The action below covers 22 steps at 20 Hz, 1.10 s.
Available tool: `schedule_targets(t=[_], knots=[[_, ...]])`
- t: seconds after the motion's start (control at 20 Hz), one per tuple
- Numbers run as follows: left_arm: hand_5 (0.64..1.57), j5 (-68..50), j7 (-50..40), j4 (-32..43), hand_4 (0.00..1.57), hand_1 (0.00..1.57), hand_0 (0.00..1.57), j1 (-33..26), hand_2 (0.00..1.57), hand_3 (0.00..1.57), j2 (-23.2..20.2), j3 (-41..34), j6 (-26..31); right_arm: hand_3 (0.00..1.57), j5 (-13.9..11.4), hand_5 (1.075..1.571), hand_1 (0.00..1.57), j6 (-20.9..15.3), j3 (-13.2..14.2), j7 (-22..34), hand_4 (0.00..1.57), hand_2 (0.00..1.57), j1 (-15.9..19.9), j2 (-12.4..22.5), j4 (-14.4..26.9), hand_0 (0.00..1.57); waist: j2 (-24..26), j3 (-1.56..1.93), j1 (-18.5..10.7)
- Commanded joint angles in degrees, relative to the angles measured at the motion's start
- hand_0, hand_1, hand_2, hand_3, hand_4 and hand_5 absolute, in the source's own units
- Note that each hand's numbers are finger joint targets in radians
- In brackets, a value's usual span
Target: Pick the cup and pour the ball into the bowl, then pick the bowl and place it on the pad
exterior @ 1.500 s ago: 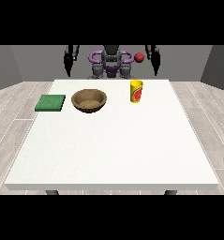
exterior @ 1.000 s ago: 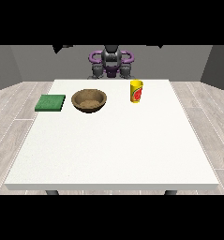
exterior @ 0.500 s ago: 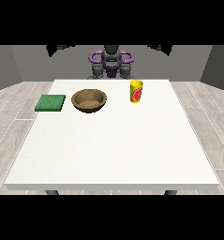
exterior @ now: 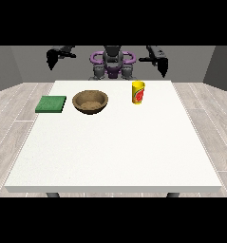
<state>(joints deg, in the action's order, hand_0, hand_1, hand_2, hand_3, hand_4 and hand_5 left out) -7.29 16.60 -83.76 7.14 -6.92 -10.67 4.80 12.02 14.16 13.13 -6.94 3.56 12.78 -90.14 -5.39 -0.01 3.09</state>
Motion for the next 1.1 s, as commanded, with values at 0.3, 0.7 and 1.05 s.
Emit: schedule_targets(t=[0.3, 0.7, 1.05], knots=[[1.528, 7.14, 19.06, 19.64, 0.0, 0.0, 0.0, 7.19, 0.0, 0.0, 6.29, 0.75, -8.41, 0.0, -0.63, 1.57, 0.0, 3.3, -0.27, -5.44, 0.0, 0.0, 2.46, 0.82, 2.53, 0.0, -6.75, 0.0, 4.5], [1.517, 6.22, 30.67, 37.24, 0.0, 0.0, 0.0, 14.85, 0.0, 0.0, 3.04, -3.1, -7.82, 0.0, -0.35, 1.571, 0.0, 3.73, 1.38, -7.47, 0.0, 0.0, 5.64, 1.7, 5.99, 0.0, -9.58, -0.02, 4.33], [1.523, 6.23, 34.37, 47.03, 0.0, 0.0, 0.0, 17.38, 0.0, 0.0, 3.86, -3.03, -9.2, 0.0, -1.44, 1.571, 0.0, 3.92, 2.0, -10.04, 0.0, 0.0, 5.29, 1.46, 11.16, 0.0, -7.37, -0.01, 3.12]])
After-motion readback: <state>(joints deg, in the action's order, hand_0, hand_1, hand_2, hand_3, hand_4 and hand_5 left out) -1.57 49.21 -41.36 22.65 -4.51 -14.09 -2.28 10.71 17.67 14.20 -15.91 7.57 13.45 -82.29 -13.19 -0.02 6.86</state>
